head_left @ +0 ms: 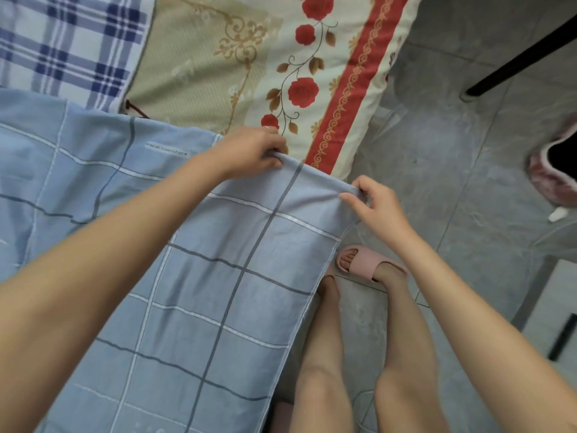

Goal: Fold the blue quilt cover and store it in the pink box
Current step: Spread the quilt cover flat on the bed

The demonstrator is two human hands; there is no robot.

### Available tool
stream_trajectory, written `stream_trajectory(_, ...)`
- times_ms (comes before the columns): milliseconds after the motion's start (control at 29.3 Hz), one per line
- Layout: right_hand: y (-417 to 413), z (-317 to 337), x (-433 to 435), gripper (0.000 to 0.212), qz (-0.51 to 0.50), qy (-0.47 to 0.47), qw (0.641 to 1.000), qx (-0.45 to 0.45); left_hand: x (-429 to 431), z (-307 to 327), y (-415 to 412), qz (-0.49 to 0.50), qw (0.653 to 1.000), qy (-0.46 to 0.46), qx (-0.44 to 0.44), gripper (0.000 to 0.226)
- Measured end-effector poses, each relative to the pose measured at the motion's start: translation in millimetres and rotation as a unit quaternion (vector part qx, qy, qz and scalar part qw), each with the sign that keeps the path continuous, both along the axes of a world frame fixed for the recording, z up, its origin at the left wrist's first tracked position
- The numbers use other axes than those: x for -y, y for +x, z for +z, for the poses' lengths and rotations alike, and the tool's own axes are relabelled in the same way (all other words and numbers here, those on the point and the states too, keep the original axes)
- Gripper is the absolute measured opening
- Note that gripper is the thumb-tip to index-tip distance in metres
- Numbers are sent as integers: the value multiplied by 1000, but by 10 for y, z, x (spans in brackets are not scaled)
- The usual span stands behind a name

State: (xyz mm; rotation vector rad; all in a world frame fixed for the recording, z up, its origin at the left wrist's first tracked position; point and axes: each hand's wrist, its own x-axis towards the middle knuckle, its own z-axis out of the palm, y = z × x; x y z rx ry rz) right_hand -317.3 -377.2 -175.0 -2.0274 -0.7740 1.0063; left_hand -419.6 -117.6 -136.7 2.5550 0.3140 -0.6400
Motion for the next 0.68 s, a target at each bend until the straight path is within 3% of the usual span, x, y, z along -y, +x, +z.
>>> stream_trajectory(103, 153, -62, -19, 29, 96, -41, 994, 22, -119, 34, -57, 4, 1000, 16, -3, 9)
stream_trajectory(171, 288, -157, 18, 21, 117, -74, 990, 22, -162, 13, -117, 40, 999, 4, 1, 20)
stream_trajectory(376, 307, -279, 123, 12, 76, -77, 994, -34, -366, 11, -258, 96, 992, 66, 54, 33)
stream_trajectory(547, 281, -344, 97, 16, 83, -103, 989, 59, -472, -105, -302, 73, 979, 144, 124, 37)
stream_trajectory(615, 225, -355, 35, 13, 47, -133, 989, 50, -533, -156, -285, 137, 967, 172, 129, 32)
stream_trajectory(683, 39, -276, -27, 18, -34, -187, 980, 56, -460, -188, -334, 231, 928, 243, 162, 28)
